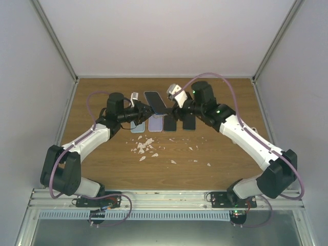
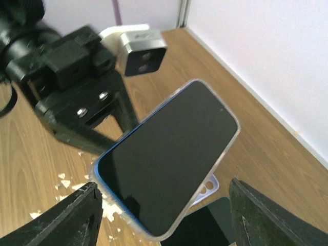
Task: Take the phone out of the phone case
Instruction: Remove the phone case from the phone.
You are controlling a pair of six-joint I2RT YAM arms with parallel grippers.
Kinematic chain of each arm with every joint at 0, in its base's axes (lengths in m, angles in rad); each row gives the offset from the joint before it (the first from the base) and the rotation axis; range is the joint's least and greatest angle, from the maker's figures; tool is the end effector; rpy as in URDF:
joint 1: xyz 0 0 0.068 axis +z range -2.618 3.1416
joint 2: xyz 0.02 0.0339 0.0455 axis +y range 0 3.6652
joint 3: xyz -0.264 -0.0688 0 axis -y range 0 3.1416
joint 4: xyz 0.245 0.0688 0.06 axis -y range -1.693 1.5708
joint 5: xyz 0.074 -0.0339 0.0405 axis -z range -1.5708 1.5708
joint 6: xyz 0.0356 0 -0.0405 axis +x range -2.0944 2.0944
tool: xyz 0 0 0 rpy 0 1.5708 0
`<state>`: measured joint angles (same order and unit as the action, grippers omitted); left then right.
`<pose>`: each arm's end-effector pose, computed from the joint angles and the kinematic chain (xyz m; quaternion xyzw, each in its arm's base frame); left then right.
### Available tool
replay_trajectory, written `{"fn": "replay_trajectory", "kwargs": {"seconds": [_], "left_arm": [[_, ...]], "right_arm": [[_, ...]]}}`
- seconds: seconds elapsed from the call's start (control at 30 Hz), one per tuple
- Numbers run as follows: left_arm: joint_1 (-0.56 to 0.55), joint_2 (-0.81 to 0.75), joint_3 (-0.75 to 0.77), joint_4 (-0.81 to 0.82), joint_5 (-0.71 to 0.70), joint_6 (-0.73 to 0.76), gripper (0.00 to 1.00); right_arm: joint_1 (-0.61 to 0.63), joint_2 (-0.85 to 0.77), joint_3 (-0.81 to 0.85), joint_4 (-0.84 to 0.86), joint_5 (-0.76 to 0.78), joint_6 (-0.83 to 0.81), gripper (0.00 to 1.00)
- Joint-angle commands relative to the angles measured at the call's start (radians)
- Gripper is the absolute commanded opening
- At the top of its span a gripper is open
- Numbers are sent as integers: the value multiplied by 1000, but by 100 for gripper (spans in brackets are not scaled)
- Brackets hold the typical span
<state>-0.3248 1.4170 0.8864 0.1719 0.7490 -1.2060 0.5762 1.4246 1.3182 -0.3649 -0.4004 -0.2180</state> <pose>0.2907 -0.1235 0.2670 -0.1378 0.7808 -0.5841 0.1740 0.2664 0.1896 0.3598 -0.4190 0.7304 0.2581 0.4736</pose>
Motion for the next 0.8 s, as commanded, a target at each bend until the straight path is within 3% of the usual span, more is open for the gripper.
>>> {"fn": "replay_trajectory", "kwargs": {"seconds": [0.0,0.33,0.67,0.77], "left_arm": [[19,9,7,65,10,-95,2],[21,19,-11,85,21,-175,2],[22,23,-13,83,19,-193,2],[21,23,-12,78,16,-197,2]], "right_arm": [[82,-35,-53,46,206,-143,66],[192,-13,-120,128,365,-263,61],[249,12,-157,222,501,-348,44],[267,9,-178,251,527,-380,43]]}}
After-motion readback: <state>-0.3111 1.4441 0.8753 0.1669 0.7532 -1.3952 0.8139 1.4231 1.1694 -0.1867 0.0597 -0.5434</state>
